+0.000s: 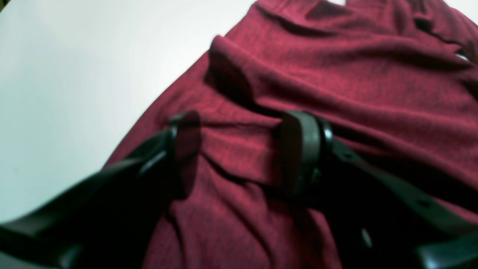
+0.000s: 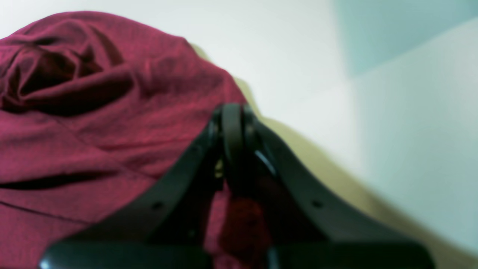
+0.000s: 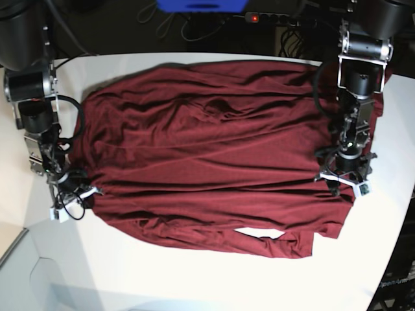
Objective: Layout the t-shirt on the table in an organized manner, then fold the t-shirt properly
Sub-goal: 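Slide both grippers along the shirt edges toward the collar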
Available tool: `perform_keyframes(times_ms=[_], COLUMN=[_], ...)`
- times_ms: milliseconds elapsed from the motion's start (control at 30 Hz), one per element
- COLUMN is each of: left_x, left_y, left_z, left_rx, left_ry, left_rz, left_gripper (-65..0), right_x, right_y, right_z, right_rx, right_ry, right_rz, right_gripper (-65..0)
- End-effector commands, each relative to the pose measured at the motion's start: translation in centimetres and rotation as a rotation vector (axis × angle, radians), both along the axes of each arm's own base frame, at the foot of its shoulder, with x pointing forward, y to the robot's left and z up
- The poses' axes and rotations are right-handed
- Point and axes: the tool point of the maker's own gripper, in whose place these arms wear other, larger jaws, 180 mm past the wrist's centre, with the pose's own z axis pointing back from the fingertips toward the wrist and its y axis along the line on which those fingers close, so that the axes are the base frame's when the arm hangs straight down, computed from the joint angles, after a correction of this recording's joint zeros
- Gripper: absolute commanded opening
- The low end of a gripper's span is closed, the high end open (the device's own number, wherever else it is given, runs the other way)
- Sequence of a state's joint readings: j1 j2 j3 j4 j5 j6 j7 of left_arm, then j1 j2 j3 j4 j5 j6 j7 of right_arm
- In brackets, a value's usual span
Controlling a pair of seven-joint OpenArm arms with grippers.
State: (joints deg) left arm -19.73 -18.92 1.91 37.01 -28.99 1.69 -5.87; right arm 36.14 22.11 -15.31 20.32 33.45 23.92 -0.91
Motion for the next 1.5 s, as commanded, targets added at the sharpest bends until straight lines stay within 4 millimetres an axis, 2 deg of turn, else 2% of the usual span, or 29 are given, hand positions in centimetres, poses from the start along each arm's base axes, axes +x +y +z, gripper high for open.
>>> perform_keyframes(times_ms=[0,133,200,333,433,533,600,667,767,900,1033,1133,1233,1300,1467], left_x=[0.4,1.1,2.4,4.2,4.8,5.1,5.4,5.0,4.5,2.6,0.4,-1.3,-2.4,-2.9,-4.3], left_y=[1.2,1.5,1.5,1.5,1.5,1.4,1.0,1.2,0.4,-0.9,-2.5,-3.4,-3.1,-2.6,-0.8], left_z=[0.8,1.8,3.3,5.3,6.2,6.7,7.7,8.2,8.8,7.9,7.0,6.0,4.5,3.2,0.0], left_rx=[0.005,0.012,0.011,0.008,0.007,0.009,0.012,0.024,0.030,0.030,0.023,0.015,0.014,0.014,0.020], left_ry=[0.000,-0.023,-0.056,-0.097,-0.115,-0.128,-0.158,-0.171,-0.195,-0.191,-0.185,-0.168,-0.129,-0.094,-0.004], left_rz=[0.021,0.020,0.021,0.021,0.020,0.016,0.002,-0.005,-0.031,-0.066,-0.106,-0.125,-0.118,-0.107,-0.063], left_gripper=[-31.2,-31.2,-31.2,-31.2,-31.2,-31.2,-31.2,-31.2,-31.2,-31.1,-31.1,-31.1,-31.1,-31.1,-31.1], right_x=[1.5,1.7,1.9,3.1,3.5,3.4,3.6,2.2,0.1,-4.3,-8.2,-10.3,-11.3,-11.5,-10.6], right_y=[-0.9,0.2,0.4,0.7,0.5,-1.0,-0.9,-2.0,-2.6,-2.7,-0.1,2.5,3.3,3.7,3.8], right_z=[2.2,2.2,2.4,4.3,4.9,5.5,6.3,6.1,6.6,7.6,7.4,7.2,6.1,4.3,0.7], right_rx=[-0.004,0.008,0.011,0.008,0.006,-0.012,-0.017,-0.036,-0.024,-0.009,0.008,0.029,0.046,0.075,0.104], right_ry=[-0.061,-0.065,-0.070,-0.113,-0.129,-0.136,-0.161,-0.172,-0.227,-0.305,-0.302,-0.292,-0.256,-0.210,-0.116], right_rz=[-0.018,-0.003,0.000,0.015,0.010,-0.005,0.008,0.006,-0.005,-0.020,0.026,0.068,0.074,0.054,0.035], right_gripper=[-65.0,-65.0,-65.0,-63.6,-56.6,-49.6,-45.2,-43.1,-42.5,-42.6,-42.6,-42.6,-42.6,-42.6,-42.6])
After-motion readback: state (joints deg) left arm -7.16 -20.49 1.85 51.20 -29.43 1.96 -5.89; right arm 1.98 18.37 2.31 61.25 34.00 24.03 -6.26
